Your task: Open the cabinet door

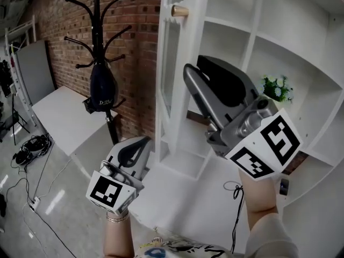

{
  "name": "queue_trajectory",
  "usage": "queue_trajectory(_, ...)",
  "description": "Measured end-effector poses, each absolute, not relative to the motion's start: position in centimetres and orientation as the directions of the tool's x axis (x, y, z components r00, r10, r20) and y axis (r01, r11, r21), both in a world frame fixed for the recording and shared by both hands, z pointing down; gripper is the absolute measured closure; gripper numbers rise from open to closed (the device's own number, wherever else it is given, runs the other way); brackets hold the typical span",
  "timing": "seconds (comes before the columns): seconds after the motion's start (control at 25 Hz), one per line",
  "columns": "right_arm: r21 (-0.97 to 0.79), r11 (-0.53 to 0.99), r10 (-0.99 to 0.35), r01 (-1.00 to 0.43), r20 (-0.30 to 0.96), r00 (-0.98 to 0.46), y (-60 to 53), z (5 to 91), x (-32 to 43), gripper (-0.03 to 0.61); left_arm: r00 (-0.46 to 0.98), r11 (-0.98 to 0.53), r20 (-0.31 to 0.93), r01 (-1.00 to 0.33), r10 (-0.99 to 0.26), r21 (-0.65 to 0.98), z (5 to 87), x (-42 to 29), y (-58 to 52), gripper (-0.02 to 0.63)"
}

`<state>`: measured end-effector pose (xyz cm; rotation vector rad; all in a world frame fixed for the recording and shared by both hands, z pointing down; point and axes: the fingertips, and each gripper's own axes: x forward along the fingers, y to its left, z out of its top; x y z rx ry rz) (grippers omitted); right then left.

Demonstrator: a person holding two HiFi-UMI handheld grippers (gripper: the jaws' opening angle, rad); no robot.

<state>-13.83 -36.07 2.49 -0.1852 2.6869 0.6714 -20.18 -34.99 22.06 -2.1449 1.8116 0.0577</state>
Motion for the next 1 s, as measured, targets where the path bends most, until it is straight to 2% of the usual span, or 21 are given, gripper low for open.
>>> queue_trajectory(0.24, 0.533, 0.817, 0.002, -0.221, -0.386, -0.922, -32.7, 2.4, -18.2, 0.482, 0.082, -0.041, -0.231, -0.984, -0.969, -0.173, 23.4, -23.6, -32.3, 0.600)
queue_trajectory(0.52, 0.501, 0.855, 0.090, -0.133, -0.396, -0.914, -30.4, 2.6, -22.6, 0.483, -0.043, 0.078, -0.228, -0.986, -0.973, -0.149, 24.4, -27.1, -29.0, 0.600)
queue_trajectory(0.76, 0.505, 0.860, 0.132, -0.076, -0.363, -0.922, -29.3, 3.5, -26.3, 0.543, -0.088, 0.123, -0.244, -0.984, -0.966, -0.131, 24.8, -28.8, -27.4, 0.600)
queue_trajectory(1.0, 0.497, 0.868, 0.153, -0.016, -0.298, -0.942, -29.4, 5.5, -28.5, 0.548, -0.117, 0.144, -0.243, -0.985, -0.963, -0.094, 26.0, -30.1, -25.5, 0.600)
